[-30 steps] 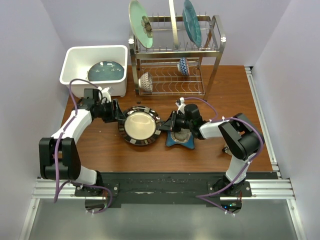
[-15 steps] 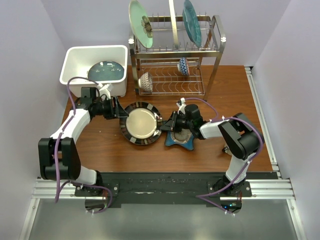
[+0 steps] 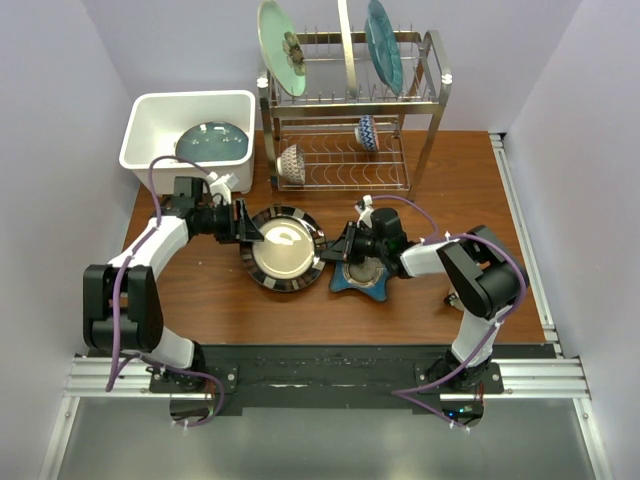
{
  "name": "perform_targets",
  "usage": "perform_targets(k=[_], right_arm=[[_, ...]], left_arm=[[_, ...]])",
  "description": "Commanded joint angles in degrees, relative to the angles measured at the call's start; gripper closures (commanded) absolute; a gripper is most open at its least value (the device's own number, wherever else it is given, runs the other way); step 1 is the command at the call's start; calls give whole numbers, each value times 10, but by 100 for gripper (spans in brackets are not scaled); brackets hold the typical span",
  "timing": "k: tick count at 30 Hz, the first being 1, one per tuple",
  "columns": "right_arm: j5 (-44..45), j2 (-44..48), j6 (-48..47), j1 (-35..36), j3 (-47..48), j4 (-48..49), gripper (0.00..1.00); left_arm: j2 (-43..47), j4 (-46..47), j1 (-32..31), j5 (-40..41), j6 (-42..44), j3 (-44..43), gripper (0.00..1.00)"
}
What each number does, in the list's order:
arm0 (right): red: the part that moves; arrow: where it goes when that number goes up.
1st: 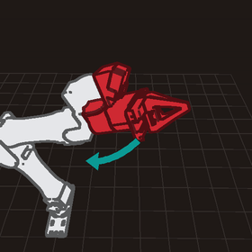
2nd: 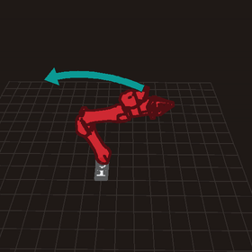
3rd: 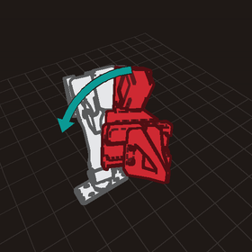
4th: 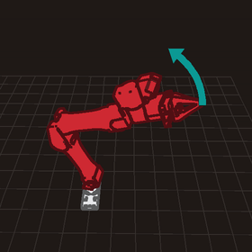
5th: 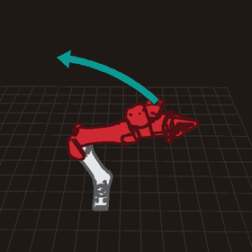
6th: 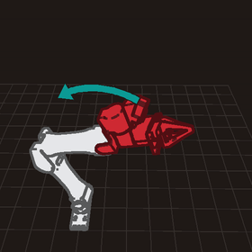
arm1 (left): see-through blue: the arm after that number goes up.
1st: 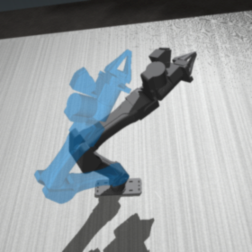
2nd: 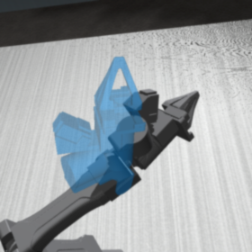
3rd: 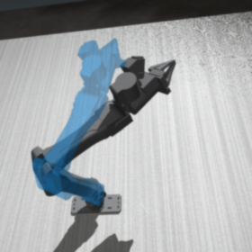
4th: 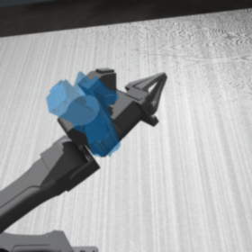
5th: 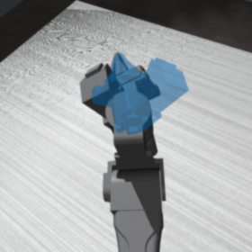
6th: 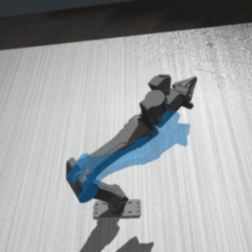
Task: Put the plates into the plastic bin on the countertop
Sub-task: Pick up the plate at the center of the board.
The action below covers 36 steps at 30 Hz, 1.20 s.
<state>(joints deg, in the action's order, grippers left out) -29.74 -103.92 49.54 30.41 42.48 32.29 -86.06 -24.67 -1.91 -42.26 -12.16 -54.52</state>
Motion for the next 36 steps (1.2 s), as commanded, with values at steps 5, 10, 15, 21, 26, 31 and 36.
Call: perform_targets(k=[5, 10, 15, 21, 26, 31, 36], right_arm=[[-37, 28, 15, 22, 45, 52, 98], [-41, 29, 16, 23, 50, 49, 98], [-43, 35, 14, 22, 52, 43, 98], [-43, 47, 12, 22, 54, 37, 97], [-43, 57, 10, 22, 57, 28, 97], [-41, 75, 5, 22, 59, 16, 94], [-38, 94, -7, 23, 63, -6, 94]], left_arm=[[-19, -12, -71, -138, -15, -1, 54], [-24, 3, -81, -147, -22, 1, 58], [-35, 5, -92, -156, -17, -1, 70], [-45, 5, -112, -162, -12, -1, 93], [-39, 2, -113, -150, -10, -4, 100], [-17, -13, -114, -104, -15, -29, 100], [0, -63, -113, 8, -8, -78, 100]])
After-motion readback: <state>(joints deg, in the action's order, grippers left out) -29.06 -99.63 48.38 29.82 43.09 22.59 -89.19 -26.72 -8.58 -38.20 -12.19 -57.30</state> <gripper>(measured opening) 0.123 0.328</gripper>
